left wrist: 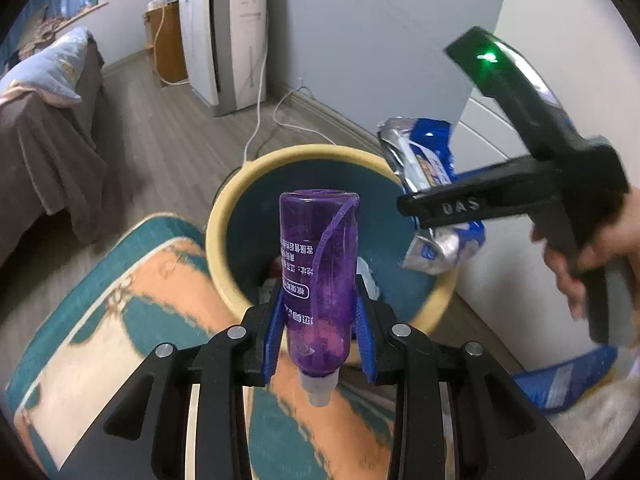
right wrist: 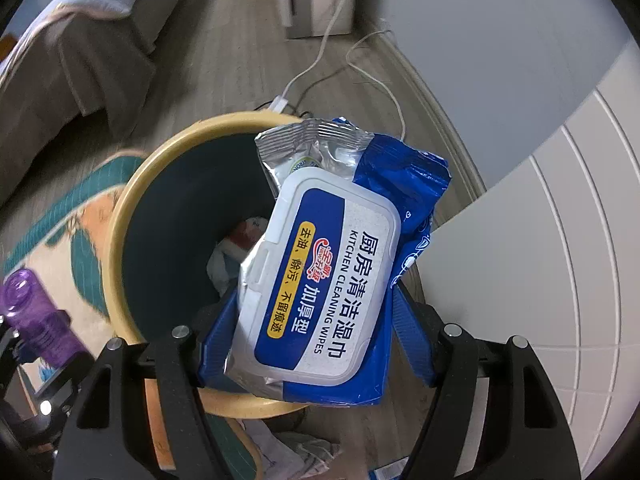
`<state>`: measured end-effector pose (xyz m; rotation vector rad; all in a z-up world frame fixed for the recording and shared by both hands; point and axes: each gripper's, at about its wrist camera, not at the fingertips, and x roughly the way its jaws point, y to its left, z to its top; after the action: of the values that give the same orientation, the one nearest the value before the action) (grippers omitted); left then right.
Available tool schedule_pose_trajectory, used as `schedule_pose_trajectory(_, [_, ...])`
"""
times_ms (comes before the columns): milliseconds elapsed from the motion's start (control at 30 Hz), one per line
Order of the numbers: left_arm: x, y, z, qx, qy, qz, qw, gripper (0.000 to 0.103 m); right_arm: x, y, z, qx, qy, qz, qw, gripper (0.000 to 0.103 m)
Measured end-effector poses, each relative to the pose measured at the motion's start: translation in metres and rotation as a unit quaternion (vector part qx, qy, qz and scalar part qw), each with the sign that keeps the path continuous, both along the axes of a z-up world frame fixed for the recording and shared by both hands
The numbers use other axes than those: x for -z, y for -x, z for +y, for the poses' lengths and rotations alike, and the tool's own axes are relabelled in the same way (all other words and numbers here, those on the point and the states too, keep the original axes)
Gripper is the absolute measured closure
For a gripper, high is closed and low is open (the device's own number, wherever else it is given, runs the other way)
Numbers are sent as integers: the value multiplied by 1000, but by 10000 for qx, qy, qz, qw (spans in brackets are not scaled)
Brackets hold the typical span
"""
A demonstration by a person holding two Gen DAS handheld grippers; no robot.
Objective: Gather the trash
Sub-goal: 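Carry the spray bottle and wipes pack over the bin and release both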
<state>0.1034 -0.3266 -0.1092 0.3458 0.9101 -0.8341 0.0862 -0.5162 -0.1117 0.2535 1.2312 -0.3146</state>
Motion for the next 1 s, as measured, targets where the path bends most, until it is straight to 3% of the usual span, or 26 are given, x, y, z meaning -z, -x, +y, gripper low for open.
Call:
schedule_pose_trajectory(333, [10, -34, -30, -88, -197, -352, 9991, 69, 18, -11, 15, -217, -31, 276, 9994, 32])
schedule_pose_trajectory(633, [6, -50, -4, -362, -115, -468, 9982, 62, 34, -32, 42, -658, -42, 482, 9967, 30])
schedule_pose_trajectory(767, [3, -55, 13, -544, -24, -416, 9977, 62, 32, -43, 50, -679, 56, 330, 9971, 27])
schedule_pose_trajectory(900, [5, -59, 26, -657, -6, -378, 9971, 60, 24, -47, 46, -541, 68, 99, 9985, 14])
schedule_pose_trajectory(1000, [4, -60, 30, -705, -9, -368, 9968, 59, 17, -47, 39, -395, 39, -61, 9992, 11])
